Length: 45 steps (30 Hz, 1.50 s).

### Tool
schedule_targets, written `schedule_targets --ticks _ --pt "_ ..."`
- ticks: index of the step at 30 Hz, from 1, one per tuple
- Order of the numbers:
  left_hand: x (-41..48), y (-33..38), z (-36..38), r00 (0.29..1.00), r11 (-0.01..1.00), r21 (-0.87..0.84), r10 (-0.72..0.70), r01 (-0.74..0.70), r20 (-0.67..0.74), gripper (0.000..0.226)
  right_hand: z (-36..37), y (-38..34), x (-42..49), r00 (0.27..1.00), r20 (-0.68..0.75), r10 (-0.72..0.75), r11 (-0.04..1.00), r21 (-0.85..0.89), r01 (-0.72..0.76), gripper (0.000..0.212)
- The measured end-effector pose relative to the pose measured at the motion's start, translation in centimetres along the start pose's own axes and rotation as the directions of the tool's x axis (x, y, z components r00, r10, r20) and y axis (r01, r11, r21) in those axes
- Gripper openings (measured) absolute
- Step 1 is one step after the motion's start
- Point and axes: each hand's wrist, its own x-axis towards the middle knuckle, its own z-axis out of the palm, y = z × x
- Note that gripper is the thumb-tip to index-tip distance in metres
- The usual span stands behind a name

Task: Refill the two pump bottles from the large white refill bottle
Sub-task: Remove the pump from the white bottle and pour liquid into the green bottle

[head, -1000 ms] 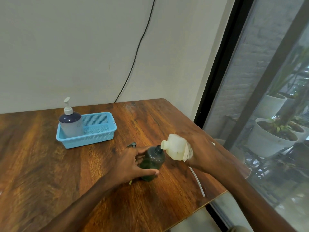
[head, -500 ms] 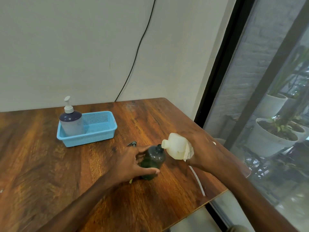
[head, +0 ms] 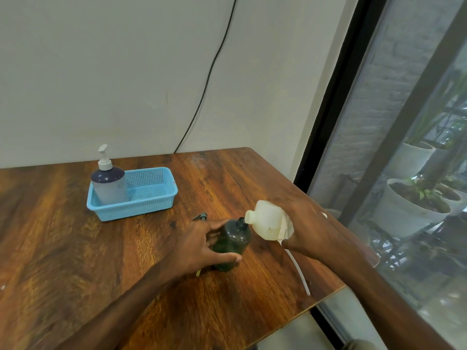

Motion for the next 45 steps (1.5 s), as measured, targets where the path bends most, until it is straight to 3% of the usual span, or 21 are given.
schedule_targets --ticks 22,25,31,34,39,42,45 --pt "-0.2 0.2 0.0 1.0 0.999 0.018 0.026 -0.026 -0.013 0.084 0.1 0.2 0.0 1.0 0.003 0.015 1.0 -0.004 -0.015 0.076" --pt "-0.1 0.1 0.0 1.0 1.0 0.023 0.018 -0.017 -0.018 0.083 0.7 0.6 0.0 0.996 -0.002 0.085 0.986 0.144 -0.084 0.073" --pt "-0.3 0.7 -0.1 1.0 0.999 0.043 0.006 -0.006 0.004 0.073 1.1 0.8 0.2 0.995 -0.034 0.089 0.992 0.098 -0.085 0.075" --pt "-0.3 0.9 -0.1 1.0 0.999 0.044 0.015 -0.015 0.007 0.073 1.6 1.4 0.2 0.989 0.025 0.148 0.957 0.249 -0.149 0.071" --pt "-0.3 0.6 0.0 0.999 0.999 0.022 0.029 -0.029 -0.013 0.077 1.1 0.8 0.1 0.991 -0.005 0.133 0.985 0.108 -0.132 0.078" --pt "-0.4 0.8 -0.1 0.999 0.999 0.024 0.05 -0.049 -0.017 0.077 1.2 1.3 0.2 0.988 0.059 0.146 0.966 0.206 -0.155 0.072" --pt "-0.4 0.9 0.0 0.999 0.998 0.028 0.05 -0.049 -0.022 0.077 1.2 1.1 0.2 0.992 0.006 0.128 0.982 0.137 -0.127 0.074"
